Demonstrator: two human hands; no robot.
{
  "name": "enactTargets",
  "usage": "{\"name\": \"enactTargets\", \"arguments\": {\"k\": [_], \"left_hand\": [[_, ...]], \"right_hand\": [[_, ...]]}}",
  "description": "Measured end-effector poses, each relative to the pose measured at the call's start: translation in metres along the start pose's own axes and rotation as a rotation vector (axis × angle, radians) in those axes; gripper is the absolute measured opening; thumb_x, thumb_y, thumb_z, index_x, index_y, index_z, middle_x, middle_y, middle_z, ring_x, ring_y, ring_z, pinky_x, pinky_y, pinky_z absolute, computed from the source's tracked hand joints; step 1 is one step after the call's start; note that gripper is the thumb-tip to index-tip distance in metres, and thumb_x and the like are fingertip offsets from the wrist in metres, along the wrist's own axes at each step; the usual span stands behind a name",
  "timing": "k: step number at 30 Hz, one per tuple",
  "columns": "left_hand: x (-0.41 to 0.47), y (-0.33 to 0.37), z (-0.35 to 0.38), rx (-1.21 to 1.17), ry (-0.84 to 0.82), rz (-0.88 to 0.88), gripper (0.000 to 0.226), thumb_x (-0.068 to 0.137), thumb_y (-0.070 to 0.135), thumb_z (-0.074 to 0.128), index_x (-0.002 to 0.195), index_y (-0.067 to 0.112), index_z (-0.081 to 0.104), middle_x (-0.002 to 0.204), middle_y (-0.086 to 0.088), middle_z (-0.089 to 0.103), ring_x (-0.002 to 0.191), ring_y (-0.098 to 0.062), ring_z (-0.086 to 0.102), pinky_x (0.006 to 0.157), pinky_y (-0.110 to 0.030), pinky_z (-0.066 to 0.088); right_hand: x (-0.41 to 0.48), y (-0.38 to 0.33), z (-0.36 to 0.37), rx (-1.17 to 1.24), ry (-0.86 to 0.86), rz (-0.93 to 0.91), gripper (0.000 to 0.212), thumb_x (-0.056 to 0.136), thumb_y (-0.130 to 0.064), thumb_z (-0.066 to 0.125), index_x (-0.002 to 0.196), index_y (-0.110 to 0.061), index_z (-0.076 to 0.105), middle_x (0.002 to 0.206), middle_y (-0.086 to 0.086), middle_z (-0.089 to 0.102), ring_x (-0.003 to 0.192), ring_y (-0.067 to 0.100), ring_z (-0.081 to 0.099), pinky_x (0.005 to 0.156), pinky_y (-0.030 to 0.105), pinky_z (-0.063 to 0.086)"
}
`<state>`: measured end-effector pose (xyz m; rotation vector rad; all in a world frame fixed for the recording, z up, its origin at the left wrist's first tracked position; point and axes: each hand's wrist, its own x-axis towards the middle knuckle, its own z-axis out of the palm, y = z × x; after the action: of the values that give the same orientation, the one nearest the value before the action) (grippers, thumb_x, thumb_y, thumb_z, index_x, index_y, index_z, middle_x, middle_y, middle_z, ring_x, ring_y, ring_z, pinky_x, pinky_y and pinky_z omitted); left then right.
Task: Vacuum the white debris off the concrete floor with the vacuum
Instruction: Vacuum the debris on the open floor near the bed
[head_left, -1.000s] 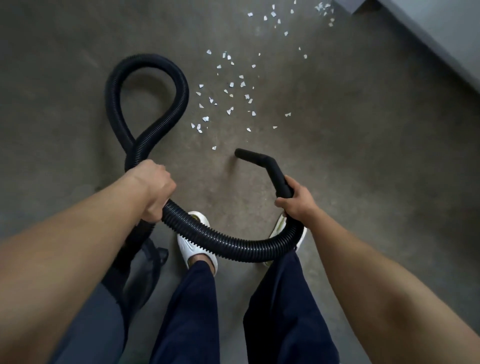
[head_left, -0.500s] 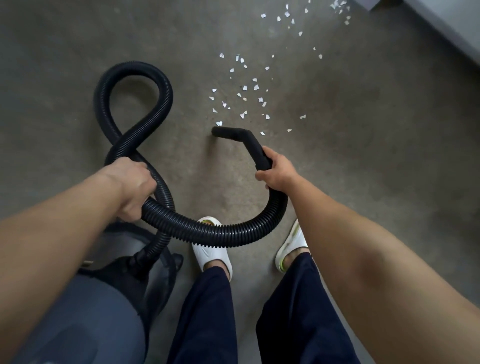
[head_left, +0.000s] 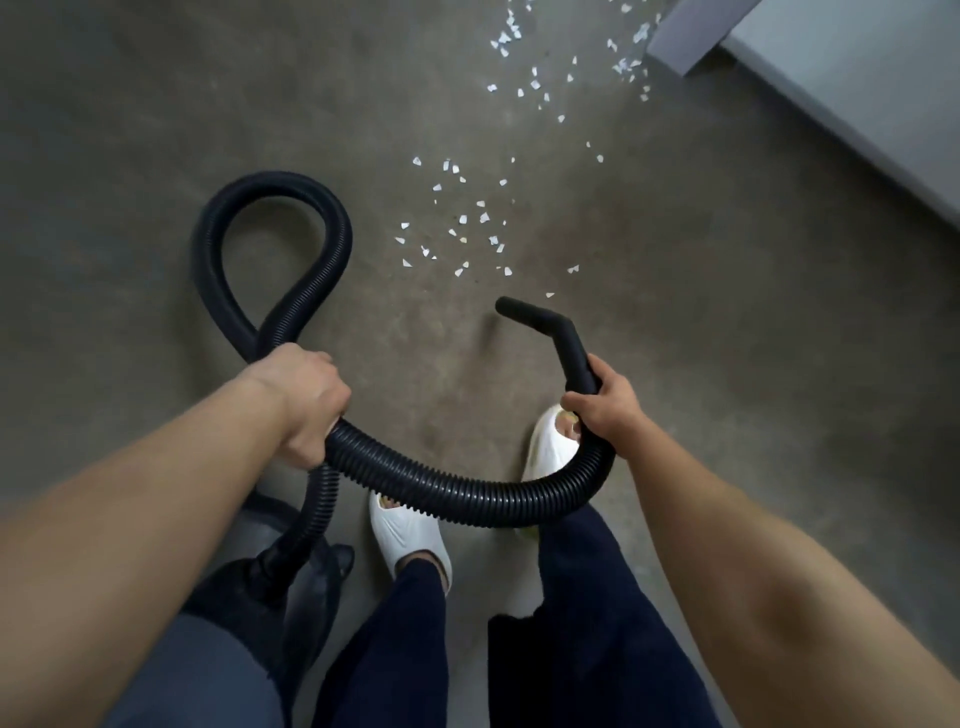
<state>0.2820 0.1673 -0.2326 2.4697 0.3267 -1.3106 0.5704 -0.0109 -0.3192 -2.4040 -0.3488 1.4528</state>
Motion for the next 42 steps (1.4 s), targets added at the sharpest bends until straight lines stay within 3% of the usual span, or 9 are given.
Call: {"name": "enactTargets", "arguments": {"k": [5,10,19,21,25,28,38,42], "left_hand": [[0.022,0.013,-0.026,0.011,0.003,0.025,0.008,0.065,0.032,0.051,0.063,0.026,0.046,0.074,0.006,0.049,0.097,-0.017,0.053,0.074,-0.031,0.048],[0.053,0.017,-0.067,0.046,0.013,-0.020,0.011,0.064,0.032,0.051,0.073,0.026,0.053,0.089,0.005,0.061,0.099,-0.017,0.052,0.070,-0.030,0.043],[0.067,0.016,-0.098,0.037,-0.051,-0.079,0.015,0.064,0.032,0.049,0.078,0.029,0.054,0.091,0.006,0.062,0.100,-0.016,0.053,0.068,-0.029,0.039],[0.063,0.011,-0.097,0.012,-0.075,-0.090,0.016,0.062,0.032,0.048,0.077,0.028,0.054,0.084,0.008,0.058,0.100,-0.015,0.051,0.067,-0.029,0.036],[0.059,0.003,-0.094,-0.048,-0.092,-0.097,0.012,0.059,0.033,0.048,0.070,0.029,0.050,0.076,0.010,0.048,0.099,-0.014,0.050,0.071,-0.029,0.042],[0.058,0.001,-0.090,-0.089,-0.068,-0.100,0.013,0.058,0.032,0.047,0.070,0.029,0.050,0.082,0.009,0.054,0.100,-0.014,0.051,0.076,-0.029,0.046],[0.065,-0.009,-0.093,-0.137,0.015,-0.180,0.009,0.061,0.031,0.048,0.070,0.028,0.050,0.078,0.009,0.053,0.100,-0.014,0.050,0.068,-0.028,0.041],[0.067,-0.013,-0.098,-0.155,-0.004,-0.186,0.010,0.062,0.033,0.049,0.070,0.028,0.050,0.071,0.011,0.045,0.098,-0.014,0.049,0.066,-0.028,0.036]], "right_hand": [[0.008,0.008,-0.036,0.076,0.076,0.059,0.046,0.079,-0.002,0.066,0.116,-0.027,0.054,0.090,0.009,0.061,0.060,0.023,0.056,0.049,0.030,0.052],[0.035,0.003,-0.085,0.174,0.181,0.111,0.056,0.083,-0.002,0.063,0.131,-0.028,0.049,0.097,0.014,0.060,0.061,0.026,0.055,0.046,0.029,0.049],[0.062,-0.028,-0.105,0.052,-0.044,0.020,0.057,0.078,-0.003,0.066,0.118,-0.041,0.050,0.085,0.003,0.057,0.052,0.021,0.053,0.043,0.026,0.049],[0.072,-0.041,-0.100,0.020,-0.077,-0.022,0.052,0.077,-0.003,0.065,0.116,-0.035,0.052,0.083,0.004,0.056,0.049,0.020,0.051,0.042,0.027,0.049],[0.093,-0.069,-0.089,-0.113,-0.193,-0.095,0.066,0.078,-0.006,0.067,0.137,-0.029,0.047,0.094,0.004,0.060,0.052,0.020,0.055,0.050,0.030,0.051],[0.105,-0.084,-0.083,-0.206,-0.264,-0.127,0.068,0.080,-0.009,0.069,0.139,-0.030,0.045,0.097,0.003,0.060,0.055,0.019,0.058,0.049,0.028,0.053],[0.149,-0.123,-0.094,-0.178,-0.024,-0.224,0.036,0.072,-0.017,0.064,0.098,-0.039,0.051,0.080,-0.004,0.061,0.065,0.020,0.059,0.067,0.041,0.058],[0.162,-0.142,-0.087,-0.303,-0.074,-0.323,0.055,0.073,-0.018,0.067,0.125,-0.031,0.054,0.095,-0.002,0.065,0.082,0.020,0.063,0.076,0.034,0.055]]}}
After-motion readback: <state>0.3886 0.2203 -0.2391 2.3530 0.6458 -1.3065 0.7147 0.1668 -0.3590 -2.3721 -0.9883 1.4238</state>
